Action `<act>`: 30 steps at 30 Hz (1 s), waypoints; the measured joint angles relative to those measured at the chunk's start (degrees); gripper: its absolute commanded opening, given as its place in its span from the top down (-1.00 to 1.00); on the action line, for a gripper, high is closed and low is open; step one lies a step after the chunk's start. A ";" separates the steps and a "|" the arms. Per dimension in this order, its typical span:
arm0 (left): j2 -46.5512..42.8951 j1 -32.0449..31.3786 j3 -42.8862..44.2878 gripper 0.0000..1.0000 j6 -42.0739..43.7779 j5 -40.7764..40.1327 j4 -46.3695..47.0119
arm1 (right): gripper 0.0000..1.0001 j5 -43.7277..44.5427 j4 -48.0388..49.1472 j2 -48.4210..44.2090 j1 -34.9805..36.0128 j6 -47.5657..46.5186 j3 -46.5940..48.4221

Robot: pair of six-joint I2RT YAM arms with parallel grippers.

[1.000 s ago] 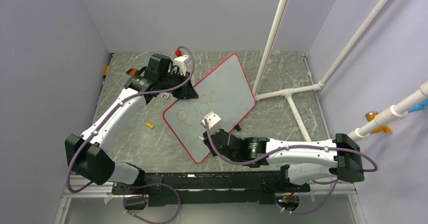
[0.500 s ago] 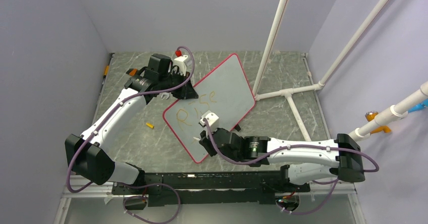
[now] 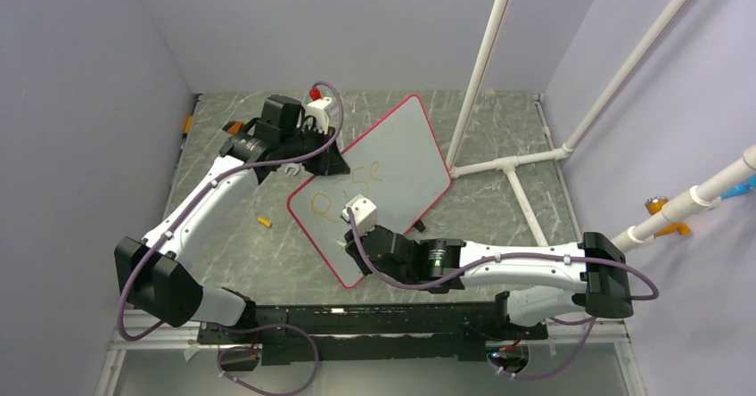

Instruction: Write a sentence on the whiteboard

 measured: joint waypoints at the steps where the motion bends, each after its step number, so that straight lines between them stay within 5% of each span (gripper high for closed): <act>1: 0.00 0.02 0.00 1.00 0.00 0.00 0.00 | 1.00 0.00 -0.20 0.20 0.13 0.11 0.15; 30: -0.02 0.11 0.00 1.00 0.13 0.07 0.02 | 1.00 -3.04 -5.95 0.81 0.57 7.52 -5.44</act>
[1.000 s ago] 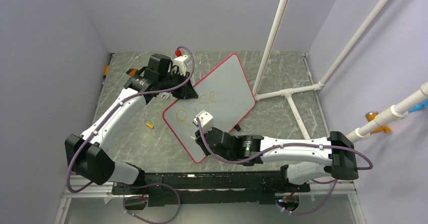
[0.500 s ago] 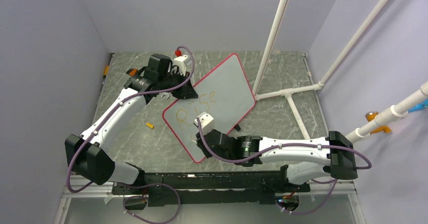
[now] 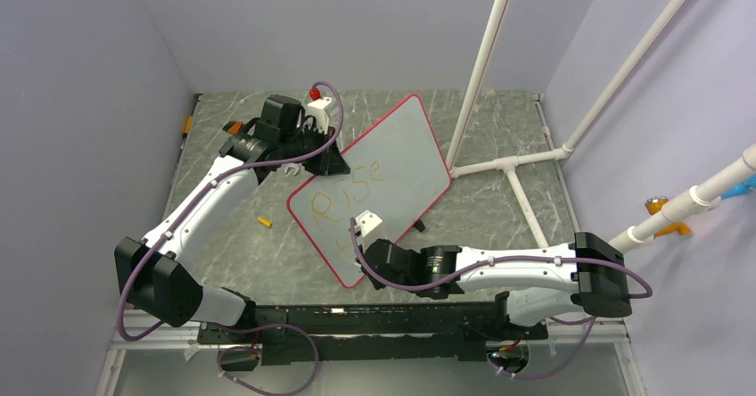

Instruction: Write a sentence on the whiteboard

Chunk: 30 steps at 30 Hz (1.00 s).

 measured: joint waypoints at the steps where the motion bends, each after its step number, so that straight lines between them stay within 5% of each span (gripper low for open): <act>1: 0.00 0.00 0.00 1.00 -0.04 0.00 0.00 | 1.00 0.04 -0.11 0.00 0.00 0.11 -0.09; 30: -0.07 -0.11 0.00 1.00 -0.26 0.00 -0.02 | 1.00 8.48 -0.13 -3.82 -0.44 -2.89 4.17</act>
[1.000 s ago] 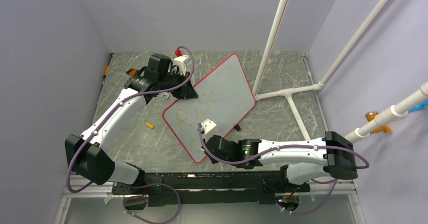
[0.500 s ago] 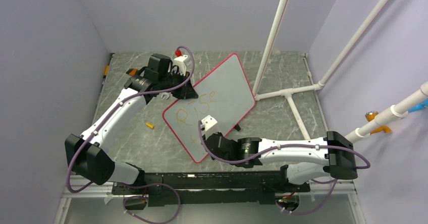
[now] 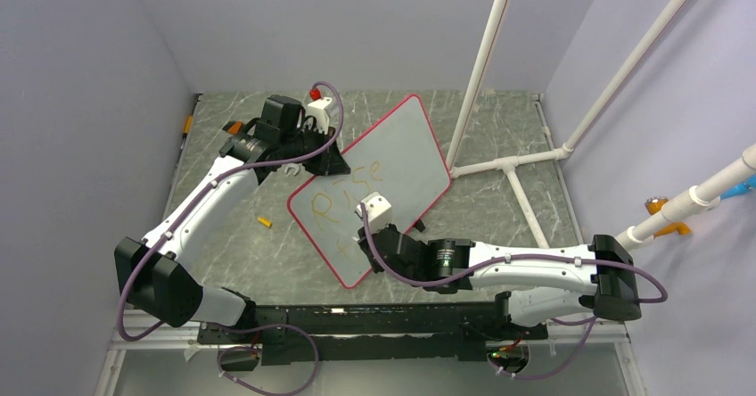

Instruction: Write a sentence on the whiteboard

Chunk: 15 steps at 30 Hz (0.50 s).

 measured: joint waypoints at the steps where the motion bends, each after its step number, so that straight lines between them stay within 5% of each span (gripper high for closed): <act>1: 0.00 0.00 0.00 1.00 0.00 0.00 0.02 | 1.00 0.11 0.13 0.02 0.00 -0.17 0.00; 15: 0.00 0.00 0.00 1.00 0.04 -0.02 0.00 | 1.00 0.50 1.55 2.62 -0.59 -1.16 0.02</act>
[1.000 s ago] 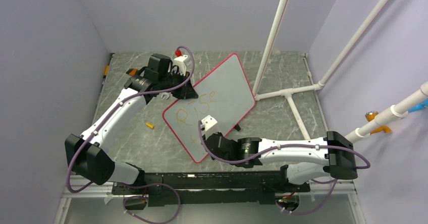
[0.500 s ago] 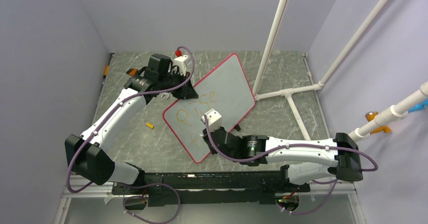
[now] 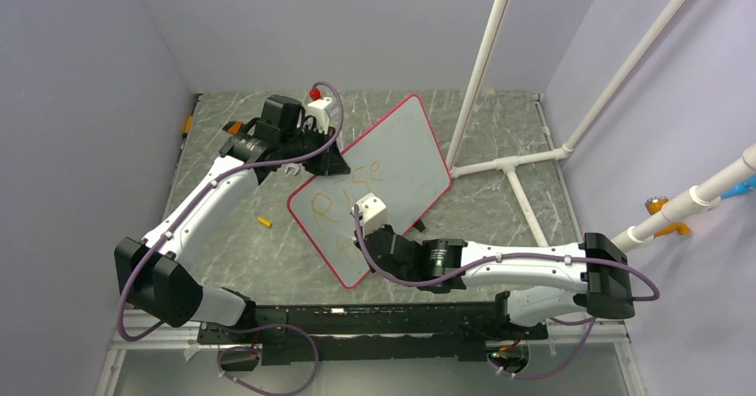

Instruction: Write a sentence on the whiteboard

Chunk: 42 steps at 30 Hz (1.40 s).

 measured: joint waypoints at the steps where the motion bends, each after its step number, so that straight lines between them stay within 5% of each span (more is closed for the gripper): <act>1: 0.00 0.00 0.00 1.00 0.02 0.00 0.00 | 1.00 0.00 0.00 0.00 -0.02 0.02 0.00; 42: 0.00 0.00 0.00 1.00 0.02 0.02 0.02 | 1.00 -0.42 -2.64 0.13 -0.17 0.61 -1.92</act>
